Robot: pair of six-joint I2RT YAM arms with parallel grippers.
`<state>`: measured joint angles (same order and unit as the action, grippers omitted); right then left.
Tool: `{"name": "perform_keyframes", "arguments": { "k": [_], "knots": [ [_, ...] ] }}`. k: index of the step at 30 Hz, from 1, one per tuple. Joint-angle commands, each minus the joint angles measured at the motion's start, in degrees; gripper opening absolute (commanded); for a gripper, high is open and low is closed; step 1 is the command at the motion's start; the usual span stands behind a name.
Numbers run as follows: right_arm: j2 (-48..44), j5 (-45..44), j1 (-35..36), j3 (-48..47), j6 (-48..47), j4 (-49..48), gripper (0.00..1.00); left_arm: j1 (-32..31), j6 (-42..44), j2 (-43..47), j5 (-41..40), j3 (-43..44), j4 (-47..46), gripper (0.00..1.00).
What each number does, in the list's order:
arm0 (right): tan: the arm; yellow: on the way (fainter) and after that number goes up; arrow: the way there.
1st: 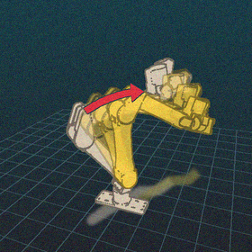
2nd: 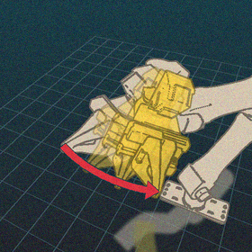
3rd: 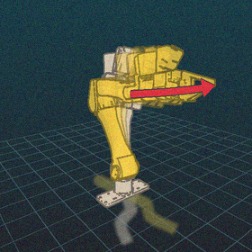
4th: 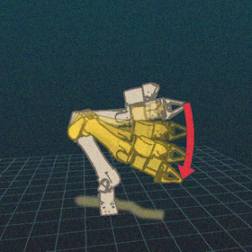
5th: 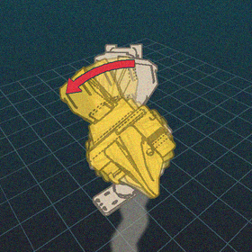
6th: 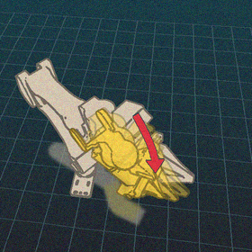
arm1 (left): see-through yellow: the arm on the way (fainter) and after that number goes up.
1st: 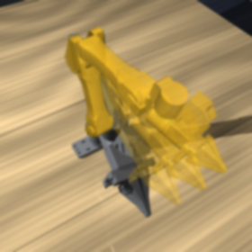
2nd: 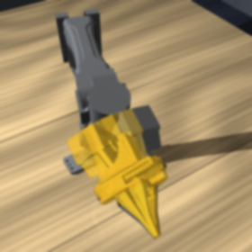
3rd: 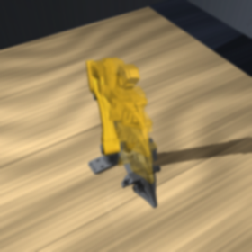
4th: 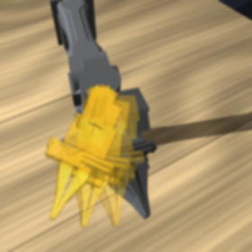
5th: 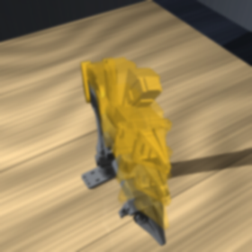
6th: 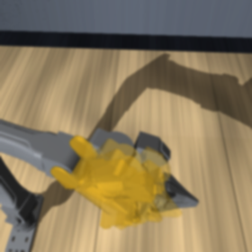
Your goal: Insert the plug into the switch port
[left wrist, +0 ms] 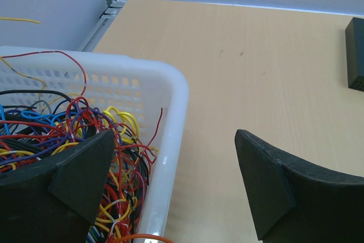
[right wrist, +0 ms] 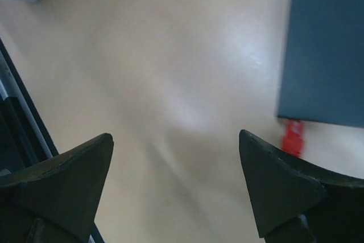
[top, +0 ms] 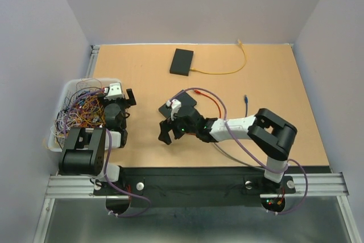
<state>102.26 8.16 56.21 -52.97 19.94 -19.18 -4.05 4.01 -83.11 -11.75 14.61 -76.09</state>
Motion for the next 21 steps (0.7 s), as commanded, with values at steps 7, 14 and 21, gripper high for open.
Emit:
{"name": "perform_keyframes", "arguments": {
  "k": [7, 14, 21],
  "knots": [
    [9.01, -12.00, 2.42, -7.67, 2.73, -0.51, 0.96, 0.10, 0.38, -0.39, 0.32, -0.72, -12.32, 0.99],
    [7.52, -21.43, -3.01, -5.31, 4.04, 3.53, 0.97, 0.19, 0.47, -0.38, 0.32, -0.72, -12.32, 0.99],
    [4.88, -15.48, -6.90, -3.98, -1.83, 3.18, 0.97, 0.10, 0.38, -0.30, 0.32, -0.72, -12.32, 0.99]
  ]
}}
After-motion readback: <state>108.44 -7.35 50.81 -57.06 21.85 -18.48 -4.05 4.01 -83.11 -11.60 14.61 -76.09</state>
